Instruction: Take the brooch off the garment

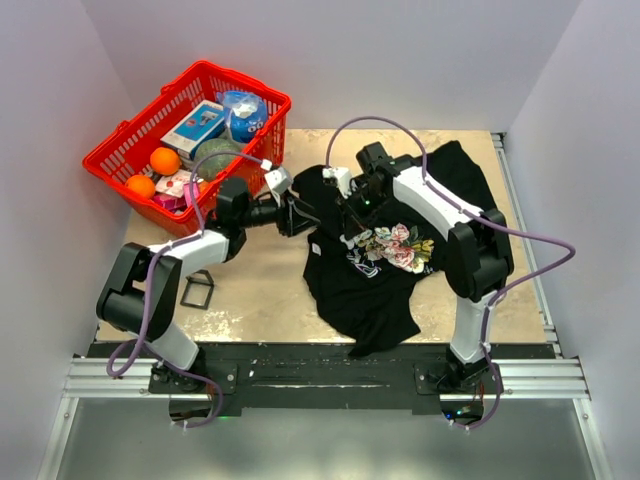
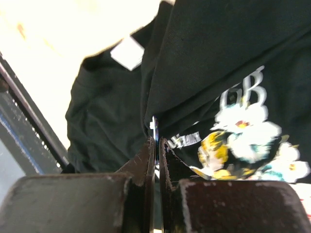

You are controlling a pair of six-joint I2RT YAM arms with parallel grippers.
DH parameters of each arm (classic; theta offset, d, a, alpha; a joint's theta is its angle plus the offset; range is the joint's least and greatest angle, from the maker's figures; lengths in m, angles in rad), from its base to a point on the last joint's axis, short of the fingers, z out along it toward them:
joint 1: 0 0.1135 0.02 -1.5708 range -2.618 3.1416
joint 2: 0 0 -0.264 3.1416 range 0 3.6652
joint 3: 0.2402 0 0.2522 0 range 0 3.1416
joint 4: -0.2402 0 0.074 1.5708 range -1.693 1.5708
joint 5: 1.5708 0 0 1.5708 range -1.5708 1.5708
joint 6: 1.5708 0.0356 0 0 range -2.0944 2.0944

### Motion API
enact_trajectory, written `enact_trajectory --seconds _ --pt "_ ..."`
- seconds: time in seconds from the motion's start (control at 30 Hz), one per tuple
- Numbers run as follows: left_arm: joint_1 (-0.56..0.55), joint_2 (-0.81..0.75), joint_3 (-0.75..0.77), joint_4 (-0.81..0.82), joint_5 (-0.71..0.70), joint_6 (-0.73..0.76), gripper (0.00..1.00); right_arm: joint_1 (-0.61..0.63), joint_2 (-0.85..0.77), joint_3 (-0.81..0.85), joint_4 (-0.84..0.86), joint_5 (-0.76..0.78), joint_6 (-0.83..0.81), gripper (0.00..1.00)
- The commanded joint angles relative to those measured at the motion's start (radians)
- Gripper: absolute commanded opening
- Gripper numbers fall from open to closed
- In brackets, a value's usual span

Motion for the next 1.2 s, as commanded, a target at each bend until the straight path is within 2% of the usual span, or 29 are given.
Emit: enact_trajectory --seconds 0.0,0.2,0.33,0.43,0.47,0.57,0.63,0.7,0.8,0.83,1.0,1.03,1.17 --pt "-0.044 -0.018 -0.024 -0.058 0.008 0.097 0.5 0.0 -0.046 -0.074 -0.068 -0.039 0.022 0.0" --pt "-0.101 0.04 -0.024 -0.03 -0.015 -0.023 0.48 -0.03 0.009 -0.156 -0.104 -0.147 -0.022 0.0" --pt "-0.159 0.091 0.016 -0.065 -0.039 -0.045 0.43 -0.099 0.148 -0.147 -0.108 -0.204 -0.05 0.0" --pt "-0.225 0.14 0.051 -0.059 -0.068 -0.074 0.3 -0.138 0.208 -0.137 -0.116 -0.247 -0.088 0.0" --pt "-0.238 0.152 0.056 -0.052 -0.077 -0.083 0.22 -0.142 0.228 -0.14 -0.11 -0.254 -0.096 0.0" --pt "-0.284 0.189 0.073 -0.042 -0.129 -0.107 0.15 -0.155 0.247 -0.194 -0.042 -0.293 -0.09 0.0" --pt "-0.298 0.212 0.093 -0.079 -0.163 -0.129 0.14 -0.158 0.267 -0.231 0.002 -0.313 -0.07 0.0" --pt "-0.301 0.217 0.103 -0.125 -0.263 -0.114 0.24 -0.162 0.296 -0.261 0.037 -0.336 -0.046 0.0" --pt "-0.307 0.244 0.143 -0.221 -0.314 -0.05 0.51 -0.164 0.3 -0.304 0.099 -0.327 -0.01 0.0" --pt "-0.313 0.252 0.183 -0.29 -0.326 -0.029 0.56 -0.162 0.299 -0.311 0.109 -0.328 -0.007 0.0" --pt "-0.331 0.292 0.263 -0.43 -0.415 0.108 0.6 -0.165 0.302 -0.323 0.162 -0.307 0.03 0.0" --pt "-0.344 0.295 0.289 -0.497 -0.442 0.132 0.62 -0.167 0.305 -0.32 0.165 -0.304 0.034 0.0" --pt "-0.374 0.247 0.254 -0.53 -0.516 0.285 0.64 -0.167 0.304 -0.317 0.189 -0.285 0.059 0.0"
